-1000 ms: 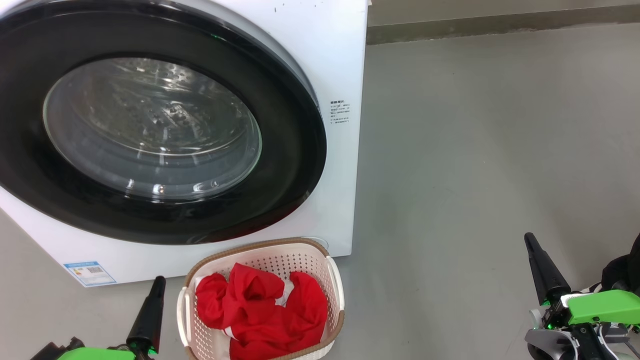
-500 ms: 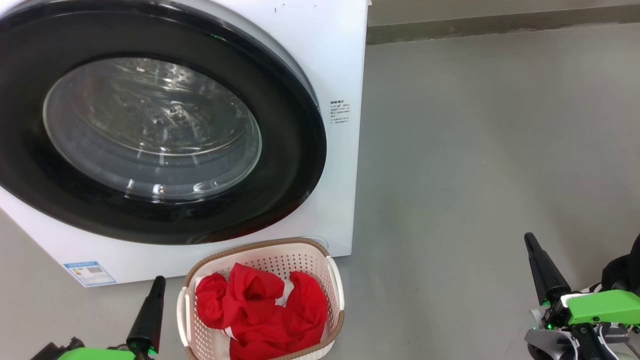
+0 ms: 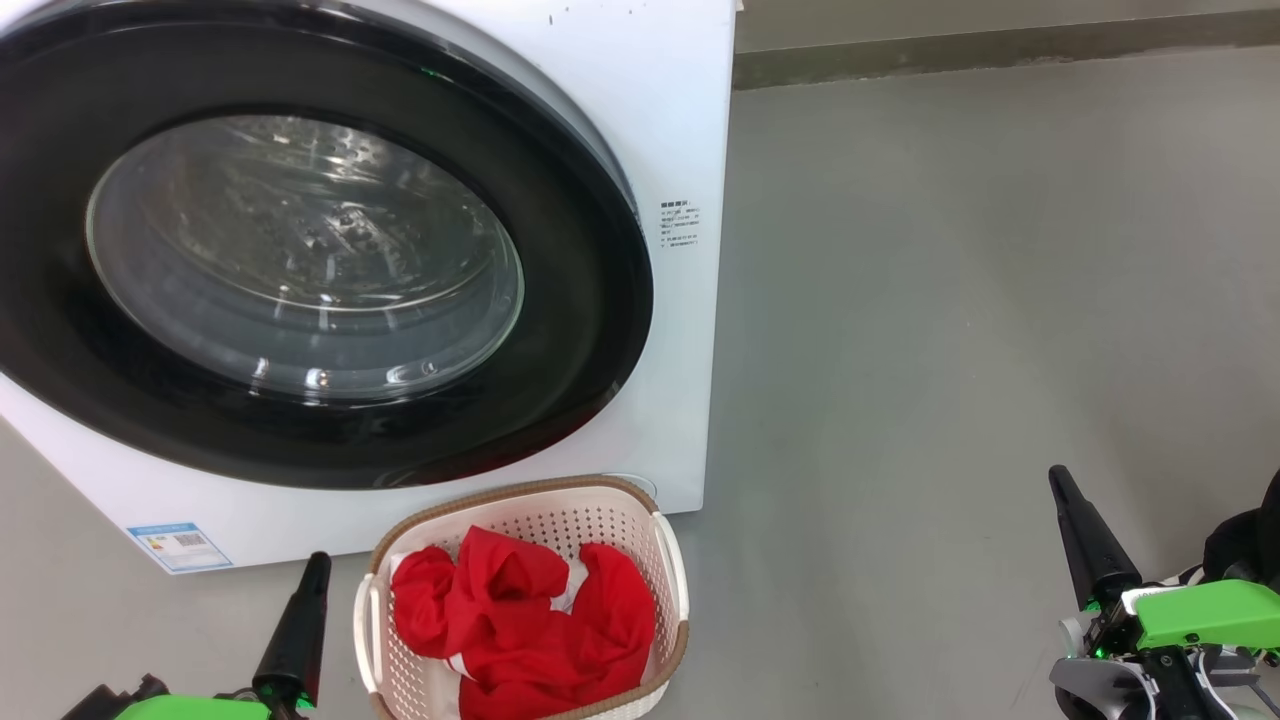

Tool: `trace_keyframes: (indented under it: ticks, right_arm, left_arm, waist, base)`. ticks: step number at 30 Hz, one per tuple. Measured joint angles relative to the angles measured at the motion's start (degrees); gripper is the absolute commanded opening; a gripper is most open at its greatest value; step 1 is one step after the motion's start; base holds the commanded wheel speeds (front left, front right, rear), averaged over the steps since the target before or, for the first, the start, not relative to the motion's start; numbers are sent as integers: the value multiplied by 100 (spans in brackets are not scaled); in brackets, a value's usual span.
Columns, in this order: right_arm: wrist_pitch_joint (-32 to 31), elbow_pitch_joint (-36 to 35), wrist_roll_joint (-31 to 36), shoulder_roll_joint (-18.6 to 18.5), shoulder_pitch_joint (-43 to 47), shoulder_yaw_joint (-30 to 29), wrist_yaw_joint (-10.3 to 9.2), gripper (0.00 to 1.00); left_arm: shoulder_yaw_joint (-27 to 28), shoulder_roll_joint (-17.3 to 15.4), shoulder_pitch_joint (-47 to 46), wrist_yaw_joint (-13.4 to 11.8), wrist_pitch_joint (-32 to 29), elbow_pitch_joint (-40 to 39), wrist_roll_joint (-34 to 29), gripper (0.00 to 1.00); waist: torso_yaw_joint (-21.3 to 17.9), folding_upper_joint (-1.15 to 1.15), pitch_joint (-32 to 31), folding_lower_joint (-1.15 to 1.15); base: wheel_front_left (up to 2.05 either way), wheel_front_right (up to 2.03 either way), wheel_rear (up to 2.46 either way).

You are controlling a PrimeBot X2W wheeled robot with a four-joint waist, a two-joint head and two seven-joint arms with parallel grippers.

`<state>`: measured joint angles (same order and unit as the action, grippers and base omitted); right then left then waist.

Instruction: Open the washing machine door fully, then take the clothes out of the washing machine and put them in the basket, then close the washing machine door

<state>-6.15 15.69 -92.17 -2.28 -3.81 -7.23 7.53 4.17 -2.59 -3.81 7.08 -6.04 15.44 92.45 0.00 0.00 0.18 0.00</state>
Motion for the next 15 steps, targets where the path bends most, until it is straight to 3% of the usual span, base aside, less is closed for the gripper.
trace_keyframes:
  ticks: [15]
  right_arm:
    - [0, 0, 0, 0, 0, 0, 0, 0]
  left_arm:
    - [5, 1, 0, 0, 0, 0, 0, 0]
  waist:
    - [0, 0, 0, 0]
  base:
    - [0, 0, 0]
